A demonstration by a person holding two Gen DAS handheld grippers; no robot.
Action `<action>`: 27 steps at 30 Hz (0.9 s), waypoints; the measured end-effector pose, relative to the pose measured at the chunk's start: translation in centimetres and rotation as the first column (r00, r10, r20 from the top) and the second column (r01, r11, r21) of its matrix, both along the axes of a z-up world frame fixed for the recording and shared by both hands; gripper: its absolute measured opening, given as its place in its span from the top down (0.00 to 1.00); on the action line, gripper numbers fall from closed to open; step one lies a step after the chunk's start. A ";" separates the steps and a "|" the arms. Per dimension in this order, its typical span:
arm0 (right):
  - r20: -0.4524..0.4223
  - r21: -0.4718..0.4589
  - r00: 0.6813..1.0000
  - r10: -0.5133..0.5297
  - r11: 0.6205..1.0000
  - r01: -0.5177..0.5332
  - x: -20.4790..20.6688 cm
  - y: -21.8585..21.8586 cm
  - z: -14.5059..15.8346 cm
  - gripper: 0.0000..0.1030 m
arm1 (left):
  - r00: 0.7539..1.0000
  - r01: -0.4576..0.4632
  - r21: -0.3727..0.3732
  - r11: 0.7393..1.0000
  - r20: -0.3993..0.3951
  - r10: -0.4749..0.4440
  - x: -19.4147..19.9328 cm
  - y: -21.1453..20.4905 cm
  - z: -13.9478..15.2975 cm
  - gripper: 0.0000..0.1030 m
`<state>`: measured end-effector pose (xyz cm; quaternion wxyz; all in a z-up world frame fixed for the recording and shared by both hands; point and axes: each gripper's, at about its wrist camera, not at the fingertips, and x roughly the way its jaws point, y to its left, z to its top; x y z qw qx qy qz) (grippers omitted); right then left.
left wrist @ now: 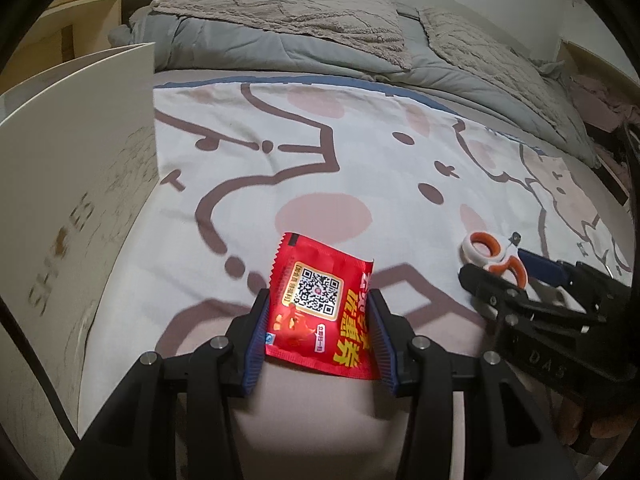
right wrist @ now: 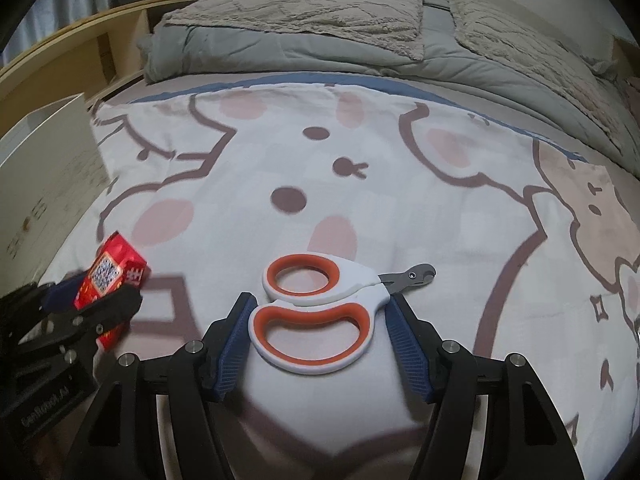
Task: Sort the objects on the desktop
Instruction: 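Close the left tool on the red packet while the right tool closes on the scissors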
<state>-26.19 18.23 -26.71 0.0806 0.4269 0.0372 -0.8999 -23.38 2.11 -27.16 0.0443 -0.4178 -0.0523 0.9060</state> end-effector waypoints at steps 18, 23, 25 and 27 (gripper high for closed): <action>0.028 0.002 0.998 0.058 0.998 -0.058 10.6 -0.1 0.3 0.35 | 1.000 -0.006 0.049 0.999 0.024 0.005 8.8 -0.2 0.2 0.55; 0.035 0.007 0.997 0.075 0.997 -0.075 12.6 -0.3 0.4 0.35 | 1.000 0.000 0.074 0.997 0.029 -0.002 11.2 -0.6 0.3 0.55; 0.038 0.006 0.996 0.076 0.997 -0.076 13.3 -0.3 0.4 0.35 | 0.999 0.001 0.086 0.996 0.032 -0.003 11.9 -0.8 0.2 0.55; 0.040 0.007 0.996 0.074 0.997 -0.074 14.1 -0.4 0.4 0.35 | 0.999 0.001 0.084 0.996 0.038 -0.004 12.5 -0.8 0.3 0.55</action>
